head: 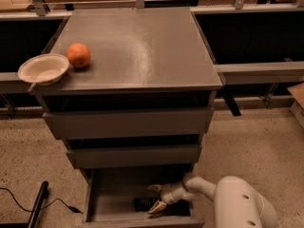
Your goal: Pick rxbar blueberry from bottom drawer and place on counter
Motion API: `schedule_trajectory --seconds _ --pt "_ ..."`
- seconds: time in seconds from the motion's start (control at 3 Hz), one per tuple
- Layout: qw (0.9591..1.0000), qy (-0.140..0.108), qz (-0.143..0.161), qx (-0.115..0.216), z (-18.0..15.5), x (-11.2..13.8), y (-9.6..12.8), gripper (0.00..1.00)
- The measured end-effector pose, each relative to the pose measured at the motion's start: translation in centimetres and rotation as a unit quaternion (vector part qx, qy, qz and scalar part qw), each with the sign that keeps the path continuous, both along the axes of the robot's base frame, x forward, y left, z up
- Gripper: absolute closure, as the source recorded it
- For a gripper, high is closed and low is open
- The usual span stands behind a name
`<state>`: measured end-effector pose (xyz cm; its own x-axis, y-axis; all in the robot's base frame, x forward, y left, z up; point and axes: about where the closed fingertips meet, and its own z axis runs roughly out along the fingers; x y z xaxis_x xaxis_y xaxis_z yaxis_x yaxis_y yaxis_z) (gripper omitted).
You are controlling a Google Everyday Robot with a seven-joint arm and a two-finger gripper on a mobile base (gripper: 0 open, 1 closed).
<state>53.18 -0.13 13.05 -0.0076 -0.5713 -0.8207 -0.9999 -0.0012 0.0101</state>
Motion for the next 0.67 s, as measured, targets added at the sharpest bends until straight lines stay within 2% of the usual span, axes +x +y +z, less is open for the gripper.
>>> schedule_trajectory --seconds 0.33,0.67 --pt "1.0 0.009 0.003 -0.002 -0.59 -0.34 0.57 0.28" --pt "0.9999 0.014 0.006 0.005 -0.94 -0.64 0.97 0.46"
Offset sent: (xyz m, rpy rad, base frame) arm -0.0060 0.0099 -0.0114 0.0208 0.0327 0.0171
